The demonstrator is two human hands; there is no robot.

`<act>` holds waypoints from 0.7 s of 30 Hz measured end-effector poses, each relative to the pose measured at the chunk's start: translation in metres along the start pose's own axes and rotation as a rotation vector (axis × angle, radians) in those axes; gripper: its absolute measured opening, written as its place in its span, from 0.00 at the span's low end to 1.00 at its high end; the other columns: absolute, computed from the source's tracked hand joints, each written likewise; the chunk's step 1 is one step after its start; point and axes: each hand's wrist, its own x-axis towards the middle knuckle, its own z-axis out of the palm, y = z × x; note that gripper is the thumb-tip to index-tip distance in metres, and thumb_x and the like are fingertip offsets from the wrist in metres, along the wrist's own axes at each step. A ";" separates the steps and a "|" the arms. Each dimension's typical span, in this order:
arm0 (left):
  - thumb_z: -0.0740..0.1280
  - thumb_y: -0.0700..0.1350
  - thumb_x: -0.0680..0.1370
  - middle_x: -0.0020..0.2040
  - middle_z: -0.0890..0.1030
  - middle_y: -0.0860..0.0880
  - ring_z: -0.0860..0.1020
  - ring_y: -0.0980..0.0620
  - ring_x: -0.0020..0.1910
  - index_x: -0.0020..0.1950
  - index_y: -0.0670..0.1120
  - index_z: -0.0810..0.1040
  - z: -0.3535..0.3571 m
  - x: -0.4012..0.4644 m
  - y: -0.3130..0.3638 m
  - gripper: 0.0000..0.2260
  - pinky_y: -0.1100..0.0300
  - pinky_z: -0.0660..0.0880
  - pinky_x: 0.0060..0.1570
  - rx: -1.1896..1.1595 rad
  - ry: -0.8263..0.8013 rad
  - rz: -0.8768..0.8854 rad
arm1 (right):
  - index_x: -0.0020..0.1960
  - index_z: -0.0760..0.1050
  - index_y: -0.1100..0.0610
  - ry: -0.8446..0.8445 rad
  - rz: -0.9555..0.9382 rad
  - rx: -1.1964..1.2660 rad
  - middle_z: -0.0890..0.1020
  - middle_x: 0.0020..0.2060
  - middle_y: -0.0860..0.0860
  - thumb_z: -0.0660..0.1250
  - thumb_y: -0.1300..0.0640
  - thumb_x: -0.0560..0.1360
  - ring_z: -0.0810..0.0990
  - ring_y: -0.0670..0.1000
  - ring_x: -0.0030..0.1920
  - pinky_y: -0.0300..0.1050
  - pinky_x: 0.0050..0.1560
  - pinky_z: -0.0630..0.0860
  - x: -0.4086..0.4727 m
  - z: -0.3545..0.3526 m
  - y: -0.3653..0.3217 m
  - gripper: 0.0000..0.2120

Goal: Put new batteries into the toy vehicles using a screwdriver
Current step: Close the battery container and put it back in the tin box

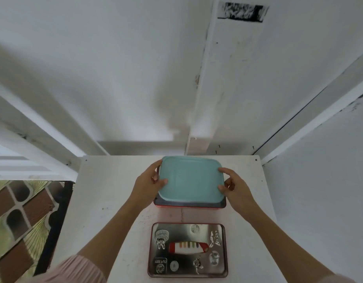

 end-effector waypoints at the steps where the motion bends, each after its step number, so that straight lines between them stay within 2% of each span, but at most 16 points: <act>1: 0.66 0.37 0.78 0.37 0.70 0.53 0.71 0.58 0.37 0.72 0.49 0.67 0.002 0.000 -0.001 0.24 0.72 0.69 0.39 0.005 0.007 -0.003 | 0.63 0.70 0.51 0.000 0.004 0.007 0.70 0.36 0.50 0.64 0.68 0.74 0.69 0.46 0.36 0.25 0.34 0.69 0.001 0.001 0.002 0.21; 3: 0.66 0.37 0.78 0.39 0.73 0.51 0.71 0.56 0.39 0.72 0.48 0.67 0.006 -0.002 -0.003 0.23 0.66 0.74 0.45 0.010 0.009 -0.011 | 0.63 0.70 0.52 -0.002 0.021 0.017 0.70 0.36 0.50 0.64 0.69 0.74 0.69 0.46 0.36 0.25 0.34 0.69 0.002 0.002 0.006 0.21; 4: 0.66 0.37 0.78 0.43 0.75 0.47 0.73 0.53 0.41 0.72 0.47 0.67 0.008 -0.003 -0.003 0.23 0.61 0.75 0.50 0.010 0.005 -0.019 | 0.63 0.70 0.52 -0.004 0.028 0.016 0.70 0.36 0.50 0.64 0.69 0.74 0.69 0.46 0.36 0.25 0.34 0.69 0.002 0.003 0.008 0.21; 6: 0.66 0.38 0.78 0.54 0.77 0.37 0.75 0.44 0.50 0.73 0.46 0.66 0.011 -0.005 -0.005 0.24 0.54 0.74 0.56 0.029 -0.006 -0.049 | 0.64 0.70 0.52 -0.007 0.038 0.006 0.70 0.36 0.50 0.64 0.68 0.74 0.69 0.46 0.36 0.25 0.33 0.69 0.002 0.004 0.011 0.21; 8: 0.65 0.38 0.78 0.59 0.76 0.35 0.74 0.39 0.57 0.74 0.45 0.64 0.013 -0.004 -0.009 0.25 0.51 0.72 0.59 0.050 -0.010 -0.070 | 0.64 0.70 0.52 -0.011 0.044 -0.015 0.70 0.37 0.49 0.64 0.68 0.74 0.69 0.45 0.37 0.25 0.33 0.69 0.004 0.006 0.013 0.21; 12: 0.65 0.36 0.78 0.56 0.76 0.38 0.72 0.47 0.51 0.75 0.45 0.63 0.015 -0.002 -0.012 0.25 0.51 0.71 0.61 0.055 -0.003 -0.088 | 0.64 0.70 0.52 -0.015 0.053 -0.053 0.70 0.38 0.49 0.65 0.68 0.74 0.69 0.44 0.37 0.27 0.34 0.69 0.009 0.009 0.016 0.22; 15: 0.65 0.36 0.78 0.59 0.76 0.38 0.74 0.41 0.58 0.75 0.45 0.62 0.014 -0.002 -0.009 0.26 0.52 0.71 0.61 0.076 -0.021 -0.091 | 0.65 0.70 0.53 -0.008 0.049 -0.077 0.70 0.37 0.48 0.64 0.69 0.74 0.68 0.44 0.36 0.27 0.34 0.69 0.012 0.012 0.016 0.22; 17: 0.65 0.36 0.78 0.61 0.75 0.40 0.74 0.42 0.59 0.75 0.45 0.61 0.014 -0.003 -0.007 0.27 0.54 0.71 0.60 0.112 -0.038 -0.059 | 0.65 0.69 0.54 0.000 0.041 -0.106 0.70 0.36 0.47 0.64 0.69 0.74 0.68 0.44 0.36 0.27 0.33 0.68 0.013 0.013 0.016 0.22; 21: 0.66 0.38 0.78 0.63 0.74 0.48 0.71 0.52 0.55 0.75 0.48 0.59 0.015 -0.004 -0.008 0.29 0.55 0.73 0.59 0.215 -0.083 0.006 | 0.66 0.68 0.56 0.003 0.034 -0.168 0.70 0.37 0.46 0.65 0.68 0.73 0.70 0.45 0.37 0.27 0.36 0.67 0.012 0.016 0.013 0.24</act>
